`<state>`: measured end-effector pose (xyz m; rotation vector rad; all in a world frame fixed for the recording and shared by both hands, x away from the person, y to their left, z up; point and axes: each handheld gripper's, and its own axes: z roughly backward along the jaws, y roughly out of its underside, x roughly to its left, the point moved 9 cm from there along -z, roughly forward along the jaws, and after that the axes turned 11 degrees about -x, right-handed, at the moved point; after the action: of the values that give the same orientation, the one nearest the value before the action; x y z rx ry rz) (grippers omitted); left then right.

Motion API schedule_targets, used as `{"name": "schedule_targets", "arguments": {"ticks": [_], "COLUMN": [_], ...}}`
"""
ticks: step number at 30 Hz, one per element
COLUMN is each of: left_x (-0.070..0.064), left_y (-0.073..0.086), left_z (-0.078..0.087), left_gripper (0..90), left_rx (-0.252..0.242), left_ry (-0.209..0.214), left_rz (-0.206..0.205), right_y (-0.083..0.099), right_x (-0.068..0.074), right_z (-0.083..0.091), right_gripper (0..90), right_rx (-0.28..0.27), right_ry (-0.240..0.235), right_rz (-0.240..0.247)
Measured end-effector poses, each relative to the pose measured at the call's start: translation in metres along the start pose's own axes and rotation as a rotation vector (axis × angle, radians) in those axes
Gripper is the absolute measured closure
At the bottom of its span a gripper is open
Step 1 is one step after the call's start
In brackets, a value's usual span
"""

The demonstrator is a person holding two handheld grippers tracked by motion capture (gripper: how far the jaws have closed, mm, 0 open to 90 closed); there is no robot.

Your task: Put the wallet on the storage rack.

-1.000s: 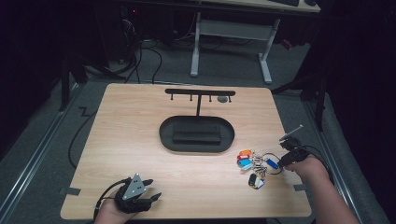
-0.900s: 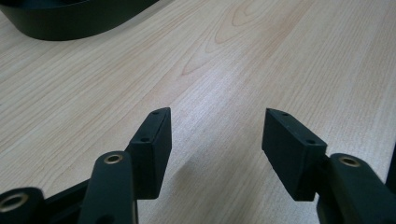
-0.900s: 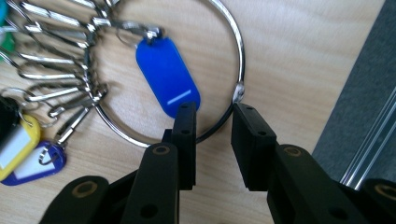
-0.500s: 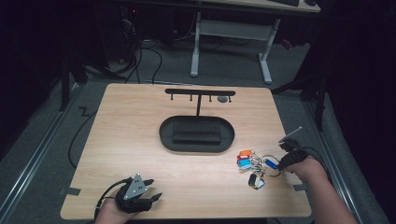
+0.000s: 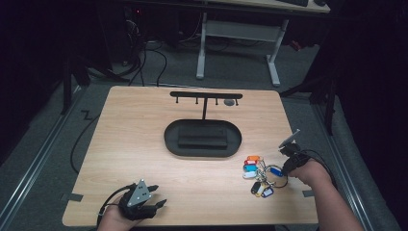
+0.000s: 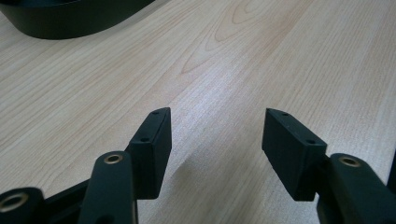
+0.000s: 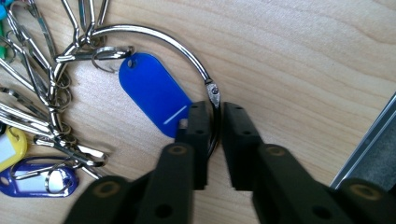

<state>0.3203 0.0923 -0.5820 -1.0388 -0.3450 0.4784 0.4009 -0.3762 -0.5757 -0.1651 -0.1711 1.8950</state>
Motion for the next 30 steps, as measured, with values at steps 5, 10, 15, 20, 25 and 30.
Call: {"name": "schedule_targets", "arguments": {"ticks": [5,10,15,20,25,30], "left_x": [0.0002,0.0003,0.0002,0.0003,0.0008,0.0010], "left_y": [0.0001,0.0003,0.0001,0.0005,0.0005,0.0004], "left_z": [0.0004,0.0006,0.0013,0.0015,0.0015,0.0012], "left_gripper": [43.2,43.2,43.2,43.2,43.2,43.2], "left_rx": [-0.002,-0.005,-0.007,-0.008,-0.007,-0.005], "left_ry": [0.000,-0.001,-0.004,-0.003,-0.005,-0.005], "left_rz": [0.000,0.002,0.002,0.003,0.004,0.004], "right_y": [0.0005,-0.0004,-0.0047,-0.0050,-0.0059,-0.0078], "right_x": [-0.0007,-0.0010,0.0007,0.0013,0.0026,0.0054], "right_z": [0.0001,-0.0003,-0.0016,-0.0014,-0.0014,0.0042], "right_gripper": [77.5,80.8,86.4,87.0,87.4,87.5], "right_rx": [0.026,0.038,0.049,0.047,0.028,0.043], "right_ry": [-0.006,-0.020,-0.027,-0.030,-0.031,0.004], "right_rz": [-0.007,-0.023,-0.008,0.041,0.070,0.113]}}
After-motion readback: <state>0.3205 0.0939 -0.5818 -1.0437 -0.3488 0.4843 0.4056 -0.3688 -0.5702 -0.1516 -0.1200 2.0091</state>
